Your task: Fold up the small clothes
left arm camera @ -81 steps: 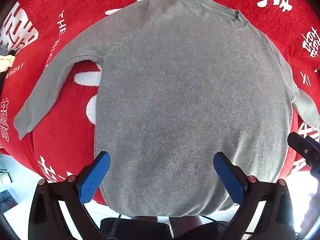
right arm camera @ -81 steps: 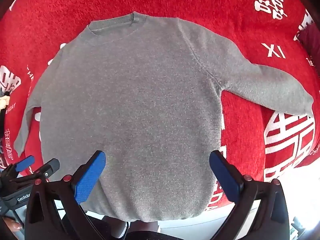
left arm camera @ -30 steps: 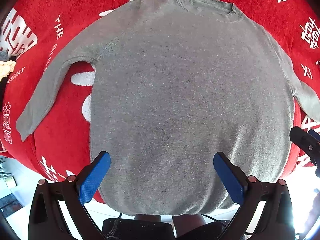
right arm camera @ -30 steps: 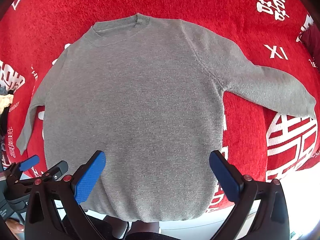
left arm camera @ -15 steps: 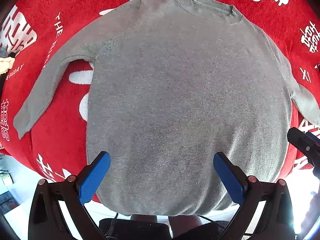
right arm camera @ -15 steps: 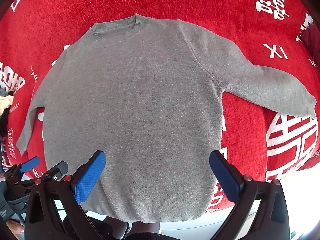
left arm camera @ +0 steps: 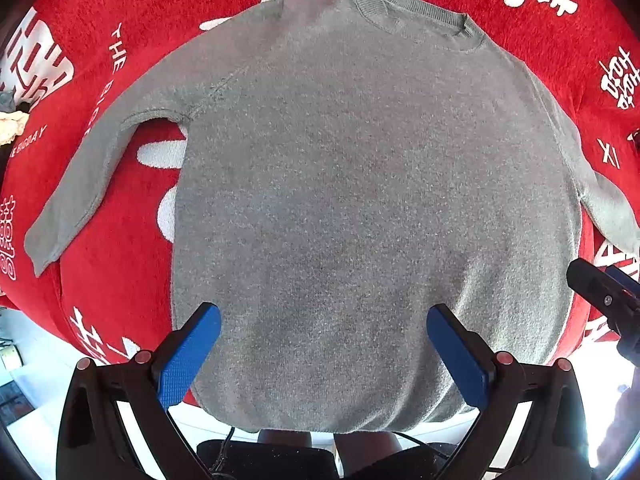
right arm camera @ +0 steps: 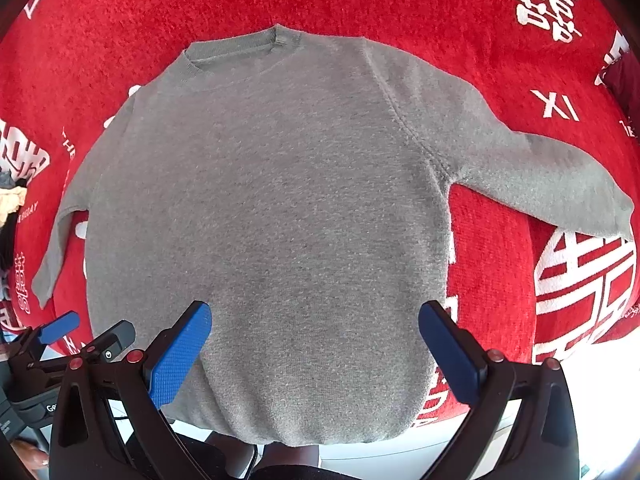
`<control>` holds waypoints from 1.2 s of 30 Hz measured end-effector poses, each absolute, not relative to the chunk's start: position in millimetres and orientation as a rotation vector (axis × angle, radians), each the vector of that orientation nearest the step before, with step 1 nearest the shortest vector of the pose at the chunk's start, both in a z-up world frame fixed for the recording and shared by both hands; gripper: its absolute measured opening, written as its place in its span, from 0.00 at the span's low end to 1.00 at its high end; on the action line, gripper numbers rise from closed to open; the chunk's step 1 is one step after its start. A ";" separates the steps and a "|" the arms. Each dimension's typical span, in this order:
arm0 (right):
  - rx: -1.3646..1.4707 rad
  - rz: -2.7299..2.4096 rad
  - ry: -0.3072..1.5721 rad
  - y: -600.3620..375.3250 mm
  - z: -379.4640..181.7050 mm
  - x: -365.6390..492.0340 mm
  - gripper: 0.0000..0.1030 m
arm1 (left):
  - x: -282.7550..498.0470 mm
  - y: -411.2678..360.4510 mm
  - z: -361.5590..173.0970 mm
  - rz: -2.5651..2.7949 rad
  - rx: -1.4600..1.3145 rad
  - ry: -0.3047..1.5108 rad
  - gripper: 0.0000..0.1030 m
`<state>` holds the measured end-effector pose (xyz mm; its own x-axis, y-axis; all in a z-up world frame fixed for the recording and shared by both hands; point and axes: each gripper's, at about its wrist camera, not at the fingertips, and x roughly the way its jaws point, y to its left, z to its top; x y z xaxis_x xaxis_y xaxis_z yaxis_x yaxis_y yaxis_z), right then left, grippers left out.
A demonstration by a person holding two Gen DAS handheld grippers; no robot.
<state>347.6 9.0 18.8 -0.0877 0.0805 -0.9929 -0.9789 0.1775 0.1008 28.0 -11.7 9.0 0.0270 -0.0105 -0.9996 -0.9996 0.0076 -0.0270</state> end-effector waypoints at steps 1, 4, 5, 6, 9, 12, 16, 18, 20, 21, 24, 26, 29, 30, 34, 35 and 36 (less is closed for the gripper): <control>-0.979 1.175 1.303 9.0 18.7 346.6 1.00 | 27.7 -11.4 8.9 1.178 -1.225 1.199 1.00; -0.982 1.181 1.302 9.4 18.7 345.2 1.00 | 24.9 -10.3 7.9 1.182 -1.230 1.193 1.00; -0.982 1.181 1.303 9.5 18.6 344.8 1.00 | 24.1 -10.4 7.4 1.183 -1.231 1.191 1.00; -0.982 1.182 1.303 9.8 18.7 344.5 1.00 | 23.0 -9.9 7.2 1.183 -1.233 1.187 1.00; -0.987 1.182 1.302 10.3 18.5 344.1 1.00 | 19.9 -8.2 6.4 1.183 -1.236 1.179 1.00; -0.996 1.185 1.298 12.4 18.5 341.2 1.00 | 16.7 -5.7 5.8 1.181 -1.239 1.168 1.00; -1.002 1.187 1.291 14.5 18.8 337.3 1.00 | 10.6 -2.3 6.0 1.175 -1.253 1.128 1.00; -1.005 1.187 1.287 15.6 19.2 335.2 1.00 | 8.2 -2.2 6.2 1.166 -1.262 1.104 1.00; -1.008 1.188 1.284 16.9 19.8 333.8 1.00 | 5.7 -1.7 7.1 1.148 -1.277 1.073 1.00; -1.011 1.187 1.282 17.9 20.1 331.7 1.00 | 2.4 -0.9 7.4 1.140 -1.284 1.053 1.00; -1.019 1.190 1.279 20.1 20.1 326.1 1.00 | -10.3 -1.0 8.6 1.130 -1.315 0.990 1.00; -1.026 1.199 1.277 22.5 20.2 319.8 1.00 | -22.9 -2.8 10.4 1.127 -1.351 0.933 1.00; -1.038 1.225 1.279 26.6 18.8 304.4 1.00 | -53.0 -3.2 8.5 1.172 -1.391 0.870 1.00; -1.042 1.236 1.279 27.8 18.1 297.5 1.00 | -65.9 -3.3 7.4 1.189 -1.405 0.848 1.00; -1.075 1.285 1.273 32.8 14.1 268.4 1.00 | -112.3 -4.9 -0.2 1.265 -1.444 0.783 1.00; -1.086 1.298 1.272 33.7 12.7 260.5 1.00 | -121.8 -6.9 -2.3 1.278 -1.455 0.767 1.00; -1.098 1.311 1.272 34.6 11.4 252.0 1.00 | -133.4 -7.3 -5.1 1.290 -1.473 0.745 1.00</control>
